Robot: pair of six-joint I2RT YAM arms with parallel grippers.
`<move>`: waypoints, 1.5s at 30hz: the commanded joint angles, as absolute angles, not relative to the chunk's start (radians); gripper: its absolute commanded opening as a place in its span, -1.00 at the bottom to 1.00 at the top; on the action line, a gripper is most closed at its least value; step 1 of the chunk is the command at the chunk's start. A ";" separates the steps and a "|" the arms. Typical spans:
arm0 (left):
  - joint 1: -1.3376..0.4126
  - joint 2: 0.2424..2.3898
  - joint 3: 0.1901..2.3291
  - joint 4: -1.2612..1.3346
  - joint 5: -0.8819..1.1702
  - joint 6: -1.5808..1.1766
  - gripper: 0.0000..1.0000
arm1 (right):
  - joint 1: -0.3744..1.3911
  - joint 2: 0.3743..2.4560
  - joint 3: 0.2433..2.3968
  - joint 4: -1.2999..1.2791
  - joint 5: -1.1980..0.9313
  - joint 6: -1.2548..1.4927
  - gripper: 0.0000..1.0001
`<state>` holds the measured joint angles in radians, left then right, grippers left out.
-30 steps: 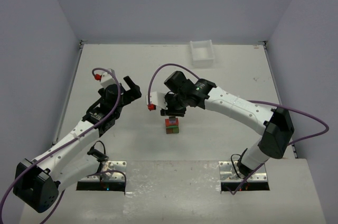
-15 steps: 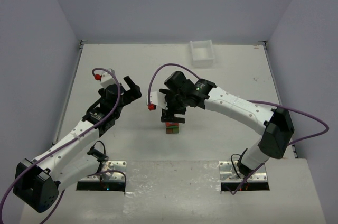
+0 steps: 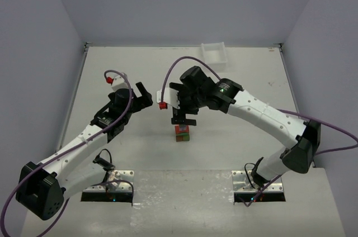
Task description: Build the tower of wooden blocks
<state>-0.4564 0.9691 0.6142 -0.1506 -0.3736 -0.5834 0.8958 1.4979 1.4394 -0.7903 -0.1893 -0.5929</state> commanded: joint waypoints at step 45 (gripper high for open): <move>-0.449 1.104 0.637 -0.048 -0.373 -0.399 1.00 | 0.447 2.308 1.721 -0.699 -0.772 -1.358 0.97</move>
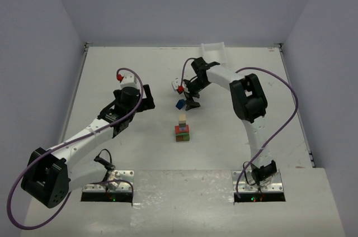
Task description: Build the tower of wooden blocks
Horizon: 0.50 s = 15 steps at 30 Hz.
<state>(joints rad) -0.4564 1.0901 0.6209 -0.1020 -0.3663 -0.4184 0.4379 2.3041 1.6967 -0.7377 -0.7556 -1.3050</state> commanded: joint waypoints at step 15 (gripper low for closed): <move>-0.449 1.139 0.638 -0.034 -0.365 -0.395 1.00 | 0.454 2.335 1.713 -0.735 -0.839 -1.370 0.09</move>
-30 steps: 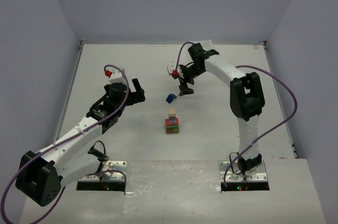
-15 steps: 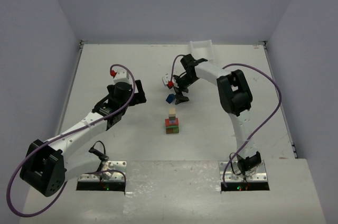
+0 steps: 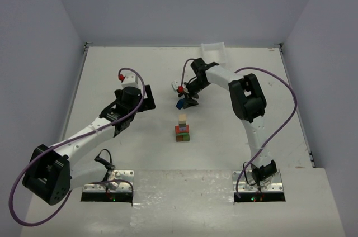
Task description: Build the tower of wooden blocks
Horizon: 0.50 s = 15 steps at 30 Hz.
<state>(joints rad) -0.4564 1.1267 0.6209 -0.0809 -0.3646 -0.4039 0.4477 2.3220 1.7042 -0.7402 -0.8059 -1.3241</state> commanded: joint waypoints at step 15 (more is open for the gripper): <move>-0.449 1.127 0.645 -0.045 -0.362 -0.412 1.00 | 0.456 2.269 1.705 -0.735 -0.900 -1.252 -0.72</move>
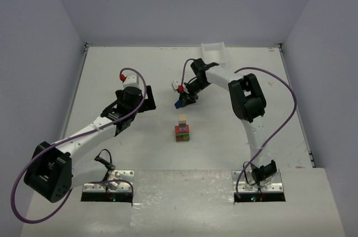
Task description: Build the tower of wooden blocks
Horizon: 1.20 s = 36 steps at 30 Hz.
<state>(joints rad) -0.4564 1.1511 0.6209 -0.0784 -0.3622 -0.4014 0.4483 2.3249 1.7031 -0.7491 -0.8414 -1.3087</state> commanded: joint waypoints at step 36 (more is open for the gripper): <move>-0.451 0.784 0.612 -0.136 -0.406 -0.546 1.00 | 0.602 1.389 1.321 -0.605 -0.545 -0.273 -0.57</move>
<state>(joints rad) -0.4564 0.8293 0.6221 -0.1695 -0.4115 -0.5337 0.5294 1.4515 1.3958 -0.6228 -0.5280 -0.2947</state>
